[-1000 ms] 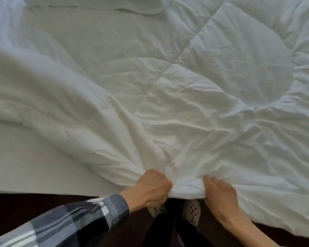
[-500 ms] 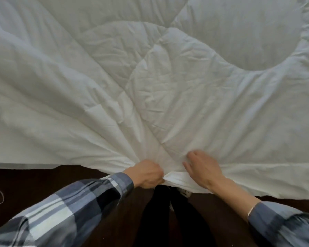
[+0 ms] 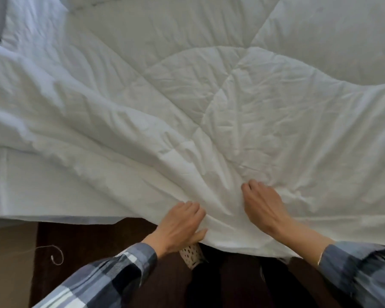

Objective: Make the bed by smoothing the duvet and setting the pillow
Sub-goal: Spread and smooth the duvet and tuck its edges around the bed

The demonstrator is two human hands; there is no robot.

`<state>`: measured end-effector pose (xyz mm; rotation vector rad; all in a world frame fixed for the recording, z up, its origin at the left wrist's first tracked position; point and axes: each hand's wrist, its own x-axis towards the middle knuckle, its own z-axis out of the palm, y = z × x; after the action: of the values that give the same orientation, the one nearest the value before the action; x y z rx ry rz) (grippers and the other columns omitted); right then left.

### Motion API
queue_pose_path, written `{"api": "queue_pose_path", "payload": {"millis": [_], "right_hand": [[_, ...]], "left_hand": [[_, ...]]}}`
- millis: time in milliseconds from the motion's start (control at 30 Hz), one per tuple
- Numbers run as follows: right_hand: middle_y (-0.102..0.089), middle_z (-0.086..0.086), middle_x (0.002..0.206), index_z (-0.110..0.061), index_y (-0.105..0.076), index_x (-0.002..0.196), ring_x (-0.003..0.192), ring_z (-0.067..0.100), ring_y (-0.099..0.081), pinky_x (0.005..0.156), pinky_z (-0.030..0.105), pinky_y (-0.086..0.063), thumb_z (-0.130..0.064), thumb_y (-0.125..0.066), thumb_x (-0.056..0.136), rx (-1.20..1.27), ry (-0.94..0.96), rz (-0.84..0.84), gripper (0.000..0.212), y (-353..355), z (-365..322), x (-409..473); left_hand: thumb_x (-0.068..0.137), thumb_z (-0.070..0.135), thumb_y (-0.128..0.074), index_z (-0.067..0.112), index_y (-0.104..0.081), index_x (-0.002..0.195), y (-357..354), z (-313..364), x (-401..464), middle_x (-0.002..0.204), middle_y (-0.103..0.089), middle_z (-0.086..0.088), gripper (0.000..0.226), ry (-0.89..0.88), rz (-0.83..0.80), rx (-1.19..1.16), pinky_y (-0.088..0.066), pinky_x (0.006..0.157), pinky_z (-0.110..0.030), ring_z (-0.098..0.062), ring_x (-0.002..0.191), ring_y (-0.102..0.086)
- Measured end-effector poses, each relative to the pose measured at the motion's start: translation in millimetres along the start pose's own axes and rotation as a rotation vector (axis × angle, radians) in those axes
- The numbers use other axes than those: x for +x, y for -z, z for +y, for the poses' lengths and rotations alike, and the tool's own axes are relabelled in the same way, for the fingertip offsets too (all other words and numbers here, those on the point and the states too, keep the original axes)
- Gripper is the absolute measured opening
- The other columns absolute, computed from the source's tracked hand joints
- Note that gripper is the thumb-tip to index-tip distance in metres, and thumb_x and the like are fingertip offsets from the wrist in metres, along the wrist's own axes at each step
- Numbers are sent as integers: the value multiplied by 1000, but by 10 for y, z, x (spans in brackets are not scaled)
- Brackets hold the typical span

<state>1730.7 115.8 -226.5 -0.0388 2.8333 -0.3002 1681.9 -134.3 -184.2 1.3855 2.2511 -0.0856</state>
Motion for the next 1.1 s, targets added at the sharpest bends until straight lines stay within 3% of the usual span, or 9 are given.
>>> {"api": "queue_pose_path", "payload": {"millis": [133,233,333,433,567,667,767,933,1100], "right_hand": [[-51,2,71,-17,-50,77,54,21,-50,46,30,-30,-3,-71,64,143,140,24,30,-42,-986,224],[-58,5,93,-15,-56,95,81,26,-59,65,34,-47,-31,-66,79,200,172,-5,25,-147,-1740,484],[-55,12,113,-10,-53,118,99,33,-54,81,45,-48,-66,-65,65,167,-33,-121,78,-215,-2296,767],[-43,19,129,-5,-38,138,112,40,-45,90,53,-41,-68,-69,55,83,-228,-221,109,-333,-2724,990],[-58,25,112,-1,-57,118,94,42,-58,77,49,-50,-16,-77,63,-132,-228,-247,61,-402,-2981,1091],[-64,14,82,-9,-66,88,68,32,-61,55,38,-47,-9,-75,63,-139,-79,-339,27,-562,-3186,800],[-59,10,62,-10,-66,67,51,29,-56,41,36,-45,-9,-89,46,-108,26,-461,31,-818,-3431,378],[-56,12,116,-12,-53,119,105,33,-56,86,42,-43,-29,-73,65,-173,33,-596,61,-628,-3386,478],[-67,9,104,-13,-57,103,95,31,-65,74,36,-44,-33,-49,88,20,104,-455,26,-360,-3519,935]], "left_hand": [[74,68,-63,10,-61,116,-177,-1107,-886,108,-63,-13,71,163,-72,213,-53,79,-45,-31,93,-62],[57,61,-82,6,-55,136,-295,-1879,-1107,133,-57,-25,100,319,-131,325,-49,94,-59,-44,115,-59],[63,34,-85,9,-60,125,-371,-2353,-931,119,-62,-20,71,323,-98,276,-52,84,-53,-41,99,-62],[74,19,-77,11,-61,105,-349,-2536,-847,98,-66,-13,35,265,-80,136,-51,66,-42,-37,82,-64],[93,25,-54,12,-60,108,-340,-2621,-1065,106,-69,-11,21,232,-71,19,-45,73,-38,-35,95,-65],[92,23,-48,11,-67,102,-532,-2438,-1531,104,-71,-12,24,120,-249,-33,-48,77,-37,-35,94,-67],[89,16,-44,6,-68,97,-861,-2005,-2013,99,-70,-20,26,12,-474,-77,-50,76,-41,-40,90,-67],[99,36,-40,8,-59,118,-1128,-2153,-2137,122,-65,-20,39,115,-412,-218,-50,94,-45,-41,110,-61],[102,39,-38,9,-61,96,-1035,-2639,-2158,96,-71,-12,39,69,-128,-211,-53,74,-40,-32,85,-67]]}}
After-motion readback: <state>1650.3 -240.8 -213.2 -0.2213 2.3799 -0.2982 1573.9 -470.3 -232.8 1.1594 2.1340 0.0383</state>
